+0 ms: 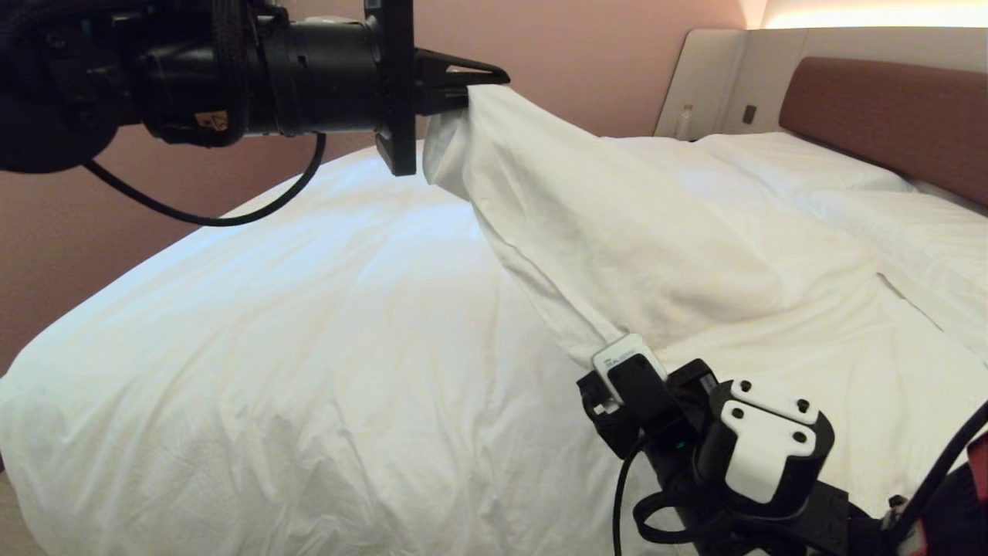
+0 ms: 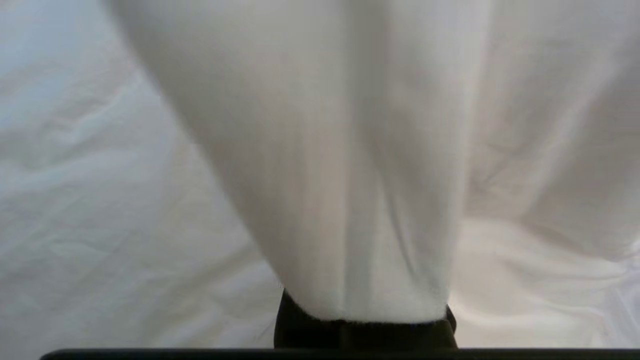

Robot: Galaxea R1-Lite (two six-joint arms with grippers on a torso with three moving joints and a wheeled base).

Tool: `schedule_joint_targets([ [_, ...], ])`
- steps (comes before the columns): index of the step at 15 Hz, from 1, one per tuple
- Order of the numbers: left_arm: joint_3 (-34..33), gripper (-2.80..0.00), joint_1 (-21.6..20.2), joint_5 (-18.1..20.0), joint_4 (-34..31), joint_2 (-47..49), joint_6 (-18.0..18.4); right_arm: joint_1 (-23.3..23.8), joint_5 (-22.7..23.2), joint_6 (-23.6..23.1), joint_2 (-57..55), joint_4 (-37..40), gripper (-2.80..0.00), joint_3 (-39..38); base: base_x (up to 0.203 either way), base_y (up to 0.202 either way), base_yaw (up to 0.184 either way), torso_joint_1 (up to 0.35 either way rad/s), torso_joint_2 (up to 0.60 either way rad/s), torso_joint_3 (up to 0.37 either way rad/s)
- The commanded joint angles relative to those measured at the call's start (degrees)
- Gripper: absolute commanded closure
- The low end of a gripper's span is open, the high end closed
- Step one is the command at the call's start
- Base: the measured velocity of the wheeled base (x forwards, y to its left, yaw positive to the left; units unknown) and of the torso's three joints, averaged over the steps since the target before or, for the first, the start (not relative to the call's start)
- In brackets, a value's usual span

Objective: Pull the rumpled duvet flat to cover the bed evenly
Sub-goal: Flatten the corners of the folded blanket

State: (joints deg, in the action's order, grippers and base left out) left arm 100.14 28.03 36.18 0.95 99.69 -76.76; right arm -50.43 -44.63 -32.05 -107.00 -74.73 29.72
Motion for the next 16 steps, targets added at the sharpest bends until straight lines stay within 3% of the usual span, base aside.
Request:
schedule_joint_targets([
  [1,-1.04,0.00,0.01,0.14,0.26,0.50,-0.52,0.91,-0.21,-0.05,2.19,-0.48,0.00,-1.01,0.000,0.000,0.000,0.000,0.00,0.000],
  [16,-7.51,0.00,0.01,-0.59,0.54,1.29,0.12,3.67,-1.01,0.41,7.44,0.34,0.00,-0.04,0.000,0.000,0.000,0.000,0.00,0.000],
])
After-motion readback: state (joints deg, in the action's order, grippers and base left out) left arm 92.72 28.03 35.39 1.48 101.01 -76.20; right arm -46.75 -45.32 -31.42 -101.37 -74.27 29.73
